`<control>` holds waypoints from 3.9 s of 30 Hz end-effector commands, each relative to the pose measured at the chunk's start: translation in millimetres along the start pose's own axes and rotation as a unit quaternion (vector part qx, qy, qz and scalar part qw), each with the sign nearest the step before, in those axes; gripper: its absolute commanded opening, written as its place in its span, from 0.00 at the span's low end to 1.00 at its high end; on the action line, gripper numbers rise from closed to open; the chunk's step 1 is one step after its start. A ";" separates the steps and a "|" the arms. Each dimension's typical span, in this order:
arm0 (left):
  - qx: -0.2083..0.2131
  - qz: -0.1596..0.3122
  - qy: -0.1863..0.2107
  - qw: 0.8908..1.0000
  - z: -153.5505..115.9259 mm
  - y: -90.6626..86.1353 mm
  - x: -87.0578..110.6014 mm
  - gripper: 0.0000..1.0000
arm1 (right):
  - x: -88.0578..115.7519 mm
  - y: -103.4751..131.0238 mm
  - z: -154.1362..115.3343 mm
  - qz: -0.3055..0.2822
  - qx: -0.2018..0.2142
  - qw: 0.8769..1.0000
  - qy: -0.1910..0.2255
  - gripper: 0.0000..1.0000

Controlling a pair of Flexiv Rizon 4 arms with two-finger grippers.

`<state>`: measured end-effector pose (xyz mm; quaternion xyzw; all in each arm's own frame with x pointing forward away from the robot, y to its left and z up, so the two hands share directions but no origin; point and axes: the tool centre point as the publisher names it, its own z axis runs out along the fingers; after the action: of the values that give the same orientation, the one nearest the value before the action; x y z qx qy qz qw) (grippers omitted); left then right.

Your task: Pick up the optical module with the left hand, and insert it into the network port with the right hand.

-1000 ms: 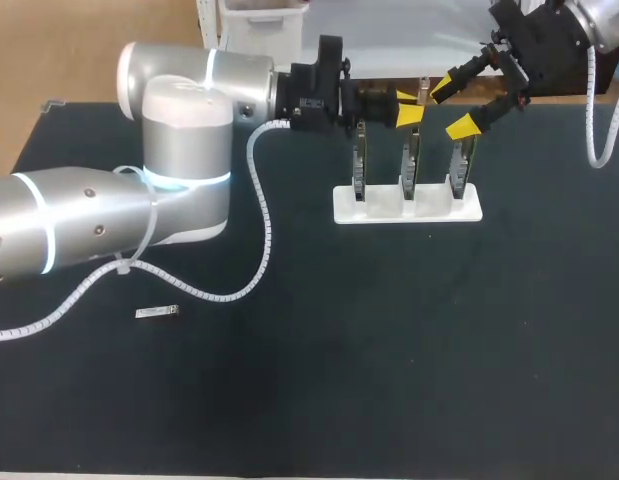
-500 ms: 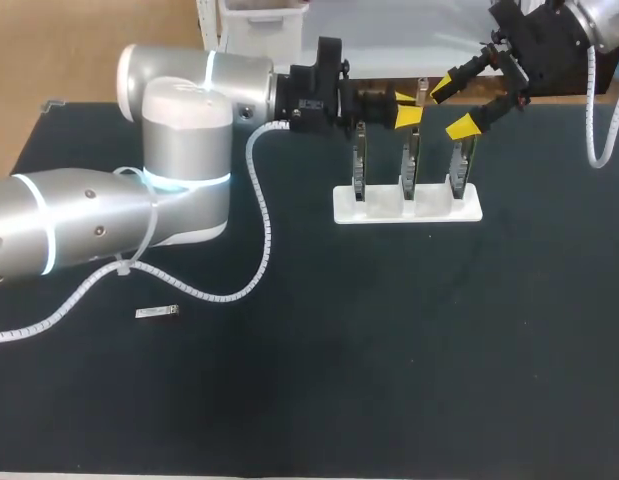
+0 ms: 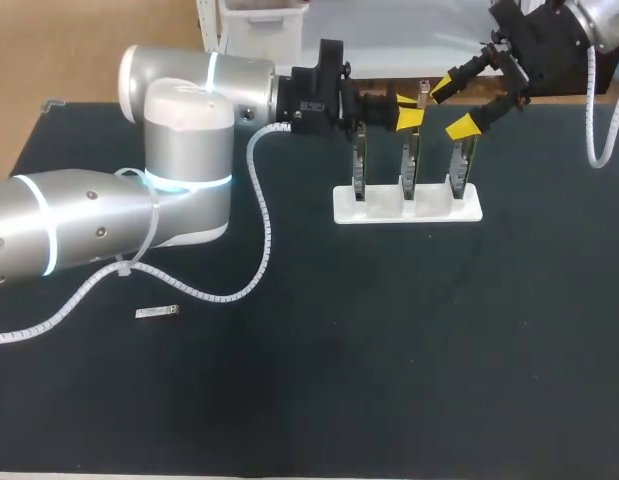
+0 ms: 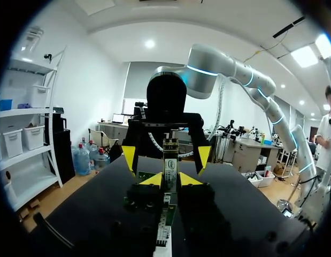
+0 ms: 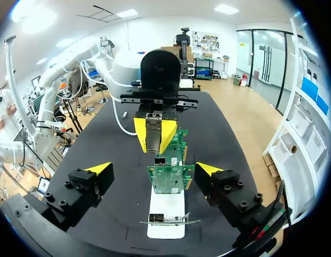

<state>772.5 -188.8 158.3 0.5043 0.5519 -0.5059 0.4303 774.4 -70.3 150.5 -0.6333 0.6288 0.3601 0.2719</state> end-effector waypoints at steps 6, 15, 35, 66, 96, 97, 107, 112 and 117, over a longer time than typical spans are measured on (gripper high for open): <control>0.000 0.000 0.001 1.000 0.5 0.7 -0.3 0.00 | -6.2 -0.3 -8.2 0.013 0.018 1.000 -0.016 1.00; 0.000 0.000 0.001 1.000 0.5 0.7 -0.3 0.00 | -22.7 4.1 -16.4 0.013 0.025 0.999 -0.028 1.00; 0.000 0.000 0.001 1.000 0.5 0.7 -0.3 0.00 | -44.6 7.3 -6.7 -0.005 -0.005 0.999 -0.037 1.00; 0.000 0.000 0.001 1.000 0.5 0.7 -0.3 0.00 | -54.0 8.2 4.4 0.004 0.007 1.000 -0.022 1.00; 0.000 0.000 0.001 1.000 0.5 0.7 -0.3 0.00 | -53.6 8.9 5.7 0.012 0.016 1.000 -0.022 0.00; 0.000 0.000 0.001 1.000 0.5 0.7 -0.3 0.00 | -53.6 9.1 5.8 0.012 0.016 1.000 -0.022 0.00; 0.000 0.000 0.001 1.000 0.5 0.7 -0.3 1.00 | -53.4 10.9 6.6 0.012 0.016 1.000 -0.021 0.00; 0.000 0.000 0.000 1.000 -0.7 0.6 -0.2 1.00 | -53.1 11.4 6.4 0.012 0.017 1.000 -0.021 0.00; -0.017 -0.011 0.026 0.999 -6.1 2.8 1.0 1.00 | -52.6 11.6 6.0 0.011 0.017 1.000 -0.022 0.00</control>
<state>777.9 -184.6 152.4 0.5018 0.5682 -0.4948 0.4248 768.1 -34.3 190.2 -0.6142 0.6347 0.3685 0.2899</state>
